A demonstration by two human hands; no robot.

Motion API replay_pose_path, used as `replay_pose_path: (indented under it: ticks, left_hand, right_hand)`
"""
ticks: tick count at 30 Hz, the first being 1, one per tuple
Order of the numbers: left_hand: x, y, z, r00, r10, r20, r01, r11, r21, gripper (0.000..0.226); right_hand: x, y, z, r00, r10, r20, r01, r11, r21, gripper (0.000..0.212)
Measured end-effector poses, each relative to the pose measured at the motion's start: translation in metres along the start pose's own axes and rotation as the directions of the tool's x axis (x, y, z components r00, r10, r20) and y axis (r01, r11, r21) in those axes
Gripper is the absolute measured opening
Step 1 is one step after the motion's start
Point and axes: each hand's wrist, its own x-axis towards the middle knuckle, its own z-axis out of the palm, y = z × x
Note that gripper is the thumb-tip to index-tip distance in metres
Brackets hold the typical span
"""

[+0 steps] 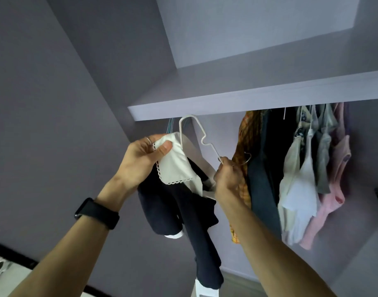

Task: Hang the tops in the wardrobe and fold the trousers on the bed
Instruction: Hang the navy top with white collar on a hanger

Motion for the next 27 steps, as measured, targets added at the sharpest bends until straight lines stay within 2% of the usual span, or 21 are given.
replay_pose_path:
  ticks: [3,7,9,12,14,16,21,24,27]
  left_hand:
    - [0.005,0.014,-0.007,0.996,0.055,-0.074,-0.058,0.997,-0.043,0.02]
    - [0.008,0.016,-0.037,0.966,0.122,-0.227,-0.115,0.992,0.044,0.011]
    - [0.006,0.004,-0.056,0.95,0.112,-0.292,-0.094,0.993,0.077,0.012]
    - [-0.002,-0.016,-0.076,0.922,0.096,-0.375,-0.067,0.994,0.089,0.011]
    - [-0.006,-0.027,-0.08,0.904,0.084,-0.419,-0.061,0.996,0.068,0.01]
    - [-0.008,-0.034,-0.075,0.896,0.084,-0.437,-0.066,0.996,0.056,0.011]
    - [0.0,-0.035,-0.058,0.911,0.12,-0.394,-0.095,0.992,0.083,0.012]
    - [0.008,-0.029,-0.049,0.917,0.13,-0.376,-0.103,0.991,0.09,0.01]
    - [0.014,-0.024,-0.049,0.941,0.076,-0.329,-0.061,0.997,0.055,0.009]
  right_hand:
    - [-0.005,0.009,0.013,0.999,-0.043,0.016,0.044,0.997,-0.064,0.033]
    - [-0.004,0.021,-0.002,0.961,-0.241,0.134,0.271,0.915,-0.298,0.034]
    - [0.006,0.006,-0.012,0.891,-0.385,0.24,0.453,0.771,-0.448,0.04]
    - [0.025,-0.02,-0.017,0.724,-0.572,0.385,0.676,0.481,-0.558,0.054]
    - [0.032,-0.031,-0.015,0.587,-0.673,0.449,0.746,0.234,-0.624,0.058]
    - [0.034,-0.04,-0.013,0.531,-0.705,0.47,0.755,0.143,-0.64,0.06]
    - [0.033,-0.04,-0.024,0.666,-0.606,0.436,0.687,0.27,-0.675,0.07]
    - [0.028,-0.042,-0.042,0.736,-0.549,0.398,0.648,0.398,-0.65,0.058]
    - [0.028,-0.052,-0.05,0.753,-0.597,0.277,0.606,0.463,-0.647,0.056]
